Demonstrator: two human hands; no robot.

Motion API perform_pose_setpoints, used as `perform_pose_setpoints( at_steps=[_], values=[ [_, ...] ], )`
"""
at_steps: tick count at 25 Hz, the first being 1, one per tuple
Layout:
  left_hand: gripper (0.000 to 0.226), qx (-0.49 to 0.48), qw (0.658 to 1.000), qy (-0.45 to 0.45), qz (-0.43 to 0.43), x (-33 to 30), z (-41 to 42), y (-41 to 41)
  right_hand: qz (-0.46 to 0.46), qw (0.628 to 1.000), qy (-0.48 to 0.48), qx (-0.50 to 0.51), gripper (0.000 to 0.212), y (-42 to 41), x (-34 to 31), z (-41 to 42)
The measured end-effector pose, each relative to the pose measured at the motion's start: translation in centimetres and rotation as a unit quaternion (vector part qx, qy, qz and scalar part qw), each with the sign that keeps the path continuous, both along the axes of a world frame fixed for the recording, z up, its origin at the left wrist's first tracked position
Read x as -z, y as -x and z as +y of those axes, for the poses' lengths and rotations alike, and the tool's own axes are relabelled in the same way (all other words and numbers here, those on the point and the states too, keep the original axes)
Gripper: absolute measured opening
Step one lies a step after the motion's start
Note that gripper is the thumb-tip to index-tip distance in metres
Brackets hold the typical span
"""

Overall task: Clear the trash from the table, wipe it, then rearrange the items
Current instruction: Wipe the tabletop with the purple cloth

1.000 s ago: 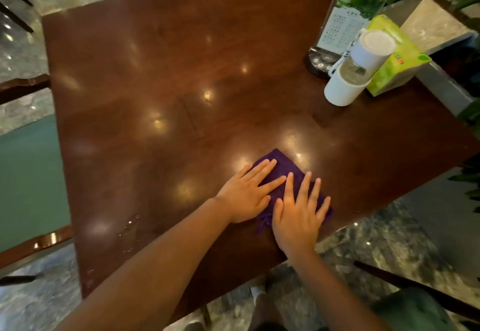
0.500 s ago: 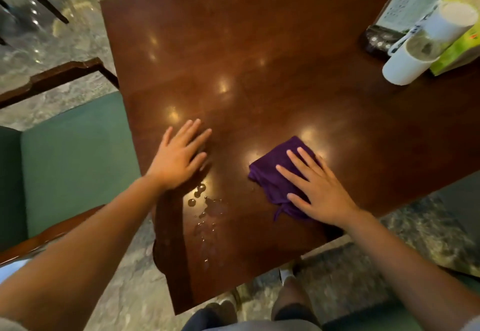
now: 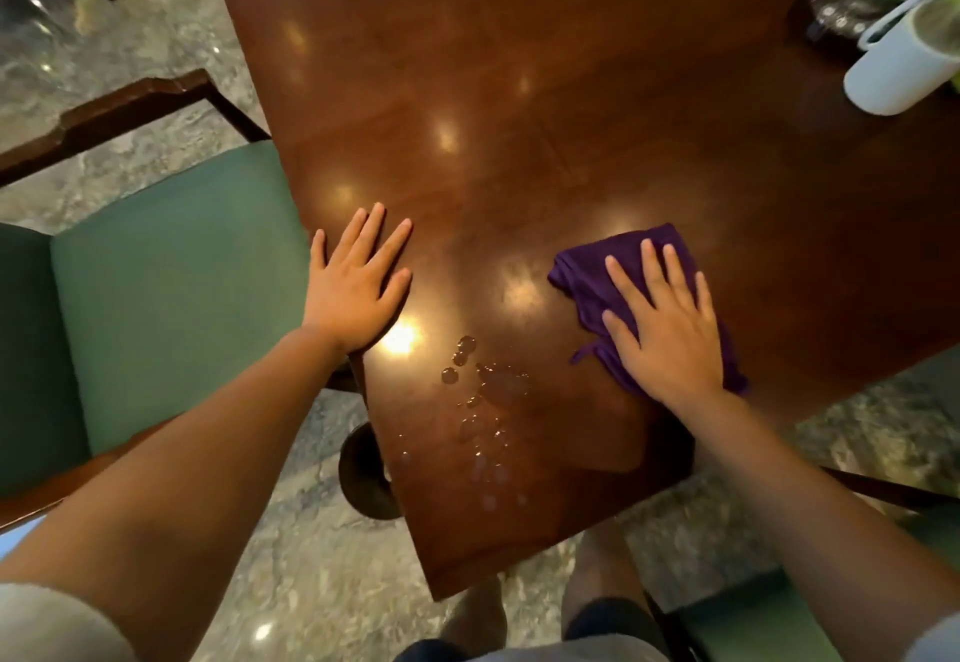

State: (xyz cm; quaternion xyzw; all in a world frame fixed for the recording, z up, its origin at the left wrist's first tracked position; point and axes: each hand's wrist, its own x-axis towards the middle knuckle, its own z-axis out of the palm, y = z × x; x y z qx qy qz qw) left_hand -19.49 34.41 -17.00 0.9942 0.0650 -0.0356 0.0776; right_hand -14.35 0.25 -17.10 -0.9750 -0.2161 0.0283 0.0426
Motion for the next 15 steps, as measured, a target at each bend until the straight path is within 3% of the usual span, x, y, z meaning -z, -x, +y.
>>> perform_pose_setpoints(
  at_steps=[4,8,15],
  values=[
    [0.055,0.009,1.0,0.002,-0.017,0.6,0.2,-0.1,0.012,1.0,-0.011,-0.027,0.056,1.3,-0.1,5.4],
    [0.055,0.01,0.999,0.007,-0.034,1.2,0.5,-0.3,0.031,0.99,-0.03,-0.133,0.056,5.4,-0.4,10.0],
    [0.055,0.015,1.0,0.015,-0.024,1.3,0.6,-0.4,0.081,0.961,-0.072,-0.253,0.059,16.0,-0.9,11.0]
  ],
)
